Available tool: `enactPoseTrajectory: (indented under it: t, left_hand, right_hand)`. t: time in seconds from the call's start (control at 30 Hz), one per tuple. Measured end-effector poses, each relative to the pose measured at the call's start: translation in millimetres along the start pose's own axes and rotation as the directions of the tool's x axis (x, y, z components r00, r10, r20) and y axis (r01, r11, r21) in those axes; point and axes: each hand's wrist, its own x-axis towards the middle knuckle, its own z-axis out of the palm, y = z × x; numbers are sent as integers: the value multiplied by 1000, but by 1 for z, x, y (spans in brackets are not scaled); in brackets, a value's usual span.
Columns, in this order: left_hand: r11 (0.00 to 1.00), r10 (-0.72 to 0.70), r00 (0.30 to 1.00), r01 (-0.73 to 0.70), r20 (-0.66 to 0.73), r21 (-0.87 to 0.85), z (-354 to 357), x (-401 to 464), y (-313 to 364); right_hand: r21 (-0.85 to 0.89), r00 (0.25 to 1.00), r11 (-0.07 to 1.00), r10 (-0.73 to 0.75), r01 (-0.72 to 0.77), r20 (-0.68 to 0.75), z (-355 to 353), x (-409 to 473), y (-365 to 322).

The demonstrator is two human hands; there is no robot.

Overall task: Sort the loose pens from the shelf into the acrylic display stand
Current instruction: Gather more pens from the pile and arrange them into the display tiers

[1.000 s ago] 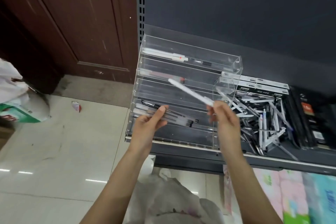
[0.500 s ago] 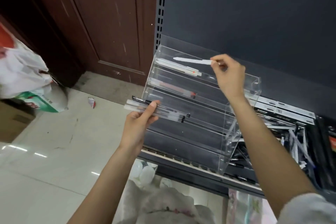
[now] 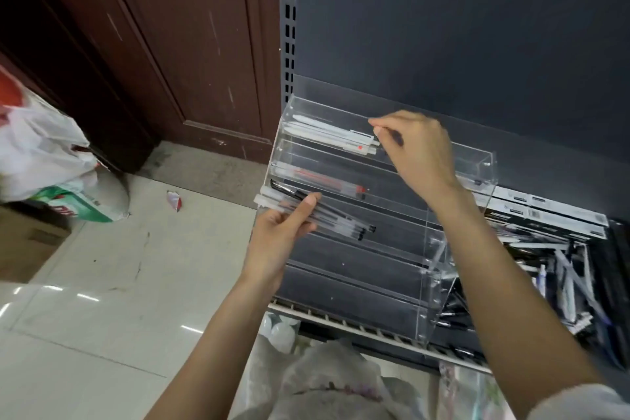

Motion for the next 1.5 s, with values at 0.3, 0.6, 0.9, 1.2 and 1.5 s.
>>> enactPoseTrajectory:
  t: [0.3, 0.6, 0.9, 1.2, 1.5]
  left_hand:
    - [999, 34, 985, -39, 169, 28, 38, 2, 6]
    - [1000, 12, 987, -15, 163, 20, 56, 9, 4]
    - [999, -9, 983, 1, 186, 39, 53, 9, 0]
    - [999, -8, 978, 0, 210, 36, 49, 6, -1]
    - [1000, -16, 975, 10, 222, 30, 48, 5, -2]
  right_hand:
    - [432, 959, 875, 112, -219, 259, -21, -83, -18]
    - [-19, 989, 995, 97, -100, -112, -74, -52, 71]
    - [-175, 953, 984, 93, -43, 289, -62, -13, 84]
    - [-159, 928, 985, 114, -60, 356, -64, -11, 78]
    - [237, 992, 966, 81, -101, 94, -69, -61, 26]
